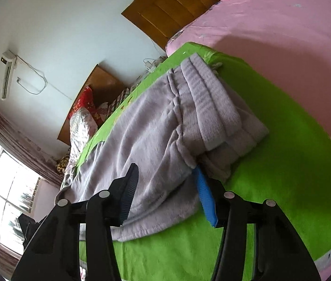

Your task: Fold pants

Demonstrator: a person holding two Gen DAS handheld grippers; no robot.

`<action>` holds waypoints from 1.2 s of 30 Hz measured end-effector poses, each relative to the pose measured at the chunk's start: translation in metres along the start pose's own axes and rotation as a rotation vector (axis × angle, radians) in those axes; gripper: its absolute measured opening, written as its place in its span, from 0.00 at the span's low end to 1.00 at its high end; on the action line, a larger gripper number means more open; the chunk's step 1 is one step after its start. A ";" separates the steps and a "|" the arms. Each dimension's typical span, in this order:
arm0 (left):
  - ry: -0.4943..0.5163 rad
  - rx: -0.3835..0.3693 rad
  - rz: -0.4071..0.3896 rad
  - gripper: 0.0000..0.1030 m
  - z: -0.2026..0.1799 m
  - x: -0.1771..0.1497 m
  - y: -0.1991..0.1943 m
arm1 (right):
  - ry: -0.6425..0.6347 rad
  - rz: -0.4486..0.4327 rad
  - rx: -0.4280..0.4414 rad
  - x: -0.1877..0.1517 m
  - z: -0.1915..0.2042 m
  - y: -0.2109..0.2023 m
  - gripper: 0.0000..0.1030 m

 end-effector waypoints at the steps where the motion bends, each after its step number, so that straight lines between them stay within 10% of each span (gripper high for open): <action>1: -0.014 0.017 0.031 0.90 0.002 0.004 0.010 | -0.002 -0.001 -0.010 0.001 0.000 0.001 0.45; 5: -0.004 0.136 0.085 0.14 0.017 0.012 0.032 | -0.016 -0.023 -0.076 0.004 -0.006 0.001 0.24; 6: 0.008 0.126 0.070 0.10 0.017 0.016 0.031 | -0.034 -0.029 -0.076 0.006 -0.003 0.000 0.21; 13: 0.104 0.018 -0.315 0.08 -0.003 0.022 -0.036 | -0.246 -0.157 -0.024 0.024 0.046 -0.028 0.17; 18: 0.070 0.102 -0.151 0.10 0.023 -0.021 0.007 | -0.129 -0.043 -0.092 0.000 -0.007 -0.008 0.14; 36: 0.187 0.183 -0.101 0.16 0.019 -0.026 0.012 | -0.080 -0.081 -0.103 -0.006 -0.021 -0.011 0.13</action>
Point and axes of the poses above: each gripper's, at about its wrist camera, not at the fingertips, and y roughly the way its jaws point, z to its left, x to its top, the point moved 4 cm from there along y, roughly the way its jaws point, and after that the axes turned 7 degrees about y, right-handed, at the moved point
